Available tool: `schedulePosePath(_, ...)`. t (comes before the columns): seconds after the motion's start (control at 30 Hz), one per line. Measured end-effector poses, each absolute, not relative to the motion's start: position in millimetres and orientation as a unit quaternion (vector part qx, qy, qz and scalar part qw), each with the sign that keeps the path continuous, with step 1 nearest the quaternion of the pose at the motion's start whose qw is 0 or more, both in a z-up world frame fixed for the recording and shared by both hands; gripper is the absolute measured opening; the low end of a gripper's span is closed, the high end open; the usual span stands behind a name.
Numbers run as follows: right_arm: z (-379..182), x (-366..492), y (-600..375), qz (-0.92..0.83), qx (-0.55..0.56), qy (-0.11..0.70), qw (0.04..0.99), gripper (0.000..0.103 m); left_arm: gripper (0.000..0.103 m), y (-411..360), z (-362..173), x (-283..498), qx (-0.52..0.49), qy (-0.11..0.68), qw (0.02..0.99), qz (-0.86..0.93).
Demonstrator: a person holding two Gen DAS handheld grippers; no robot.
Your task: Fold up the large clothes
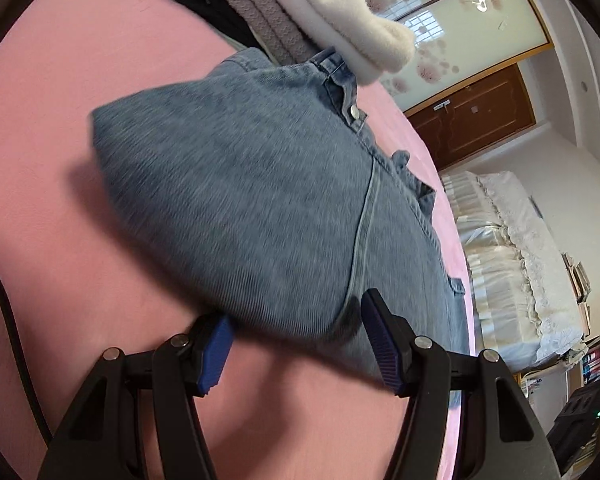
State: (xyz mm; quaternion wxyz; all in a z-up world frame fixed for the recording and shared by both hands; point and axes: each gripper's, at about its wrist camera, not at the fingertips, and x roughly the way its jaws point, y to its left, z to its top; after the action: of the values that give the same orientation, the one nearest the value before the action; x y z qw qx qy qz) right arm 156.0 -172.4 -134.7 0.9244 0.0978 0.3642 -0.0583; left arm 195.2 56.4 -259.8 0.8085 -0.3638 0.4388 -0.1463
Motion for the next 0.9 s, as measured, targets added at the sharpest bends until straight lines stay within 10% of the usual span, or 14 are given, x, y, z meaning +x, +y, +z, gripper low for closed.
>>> schedulePosePath(0.4, -159.6, 203.8, -181.8, -0.078, 0.104, 0.368, 0.921, 0.048, 0.059, 52.6, -260.7, 253.4, -0.389, 0.414, 0.809, -0.149)
schedulePosePath(0.7, -171.5, 245.0, -175.1, -0.062, 0.074, 0.388, 0.916, 0.022, 0.014, 30.6, -229.8, 250.8, -0.328, 0.384, 0.86, -0.072)
schedulePosePath(0.9, -194.6, 252.5, -179.7, -0.03, 0.079, 0.418, 0.904, 0.018, 0.01, -10.9, -176.5, 224.7, -0.23, 0.319, 0.916, -0.074)
